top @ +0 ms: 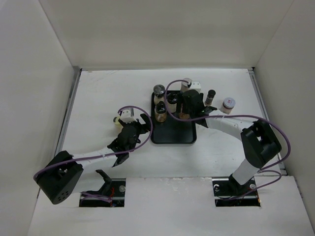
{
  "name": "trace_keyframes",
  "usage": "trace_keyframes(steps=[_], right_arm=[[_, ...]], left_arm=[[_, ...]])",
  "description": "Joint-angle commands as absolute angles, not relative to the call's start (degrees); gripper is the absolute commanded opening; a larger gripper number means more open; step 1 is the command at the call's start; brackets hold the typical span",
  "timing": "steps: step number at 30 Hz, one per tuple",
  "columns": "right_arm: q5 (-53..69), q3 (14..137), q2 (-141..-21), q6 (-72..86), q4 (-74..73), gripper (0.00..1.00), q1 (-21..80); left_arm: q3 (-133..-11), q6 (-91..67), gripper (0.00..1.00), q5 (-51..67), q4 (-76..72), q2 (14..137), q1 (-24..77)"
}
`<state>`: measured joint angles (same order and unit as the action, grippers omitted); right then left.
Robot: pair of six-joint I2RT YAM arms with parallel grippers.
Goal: Organize the condiment bottles
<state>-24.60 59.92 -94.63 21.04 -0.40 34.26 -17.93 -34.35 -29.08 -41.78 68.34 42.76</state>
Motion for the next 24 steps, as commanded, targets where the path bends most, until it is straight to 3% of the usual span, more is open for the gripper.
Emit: trace_keyframes(steps=[1,6,12,14,17,24], right_arm=[[-24.61,59.41,-92.12,21.71,1.85,0.86,35.02],[-25.04,57.84,-84.75,20.92,0.35,0.9,33.62],[-28.29,52.3,-76.38,21.53,0.44,0.95,21.95],[-32.5,52.12,-76.99,21.27,0.27,1.0,16.59],[-36.3,53.96,-81.11,20.13,-0.35,1.0,9.99],[-26.99,58.88,-90.78,19.69,-0.61,1.0,4.09]], left_arm=[[-18.02,-34.98,0.94,-28.47,-44.74,67.94,42.32],[-18.02,-35.16,0.94,-28.3,-44.74,67.68,42.49],[-17.84,-35.24,0.94,-28.39,-44.74,67.5,42.4],[-17.84,-35.24,0.94,-28.3,-44.74,67.32,42.58],[-17.84,-35.33,0.94,-28.48,-44.74,67.59,42.58],[-17.75,-35.42,0.94,-28.56,-44.74,67.41,42.58]])
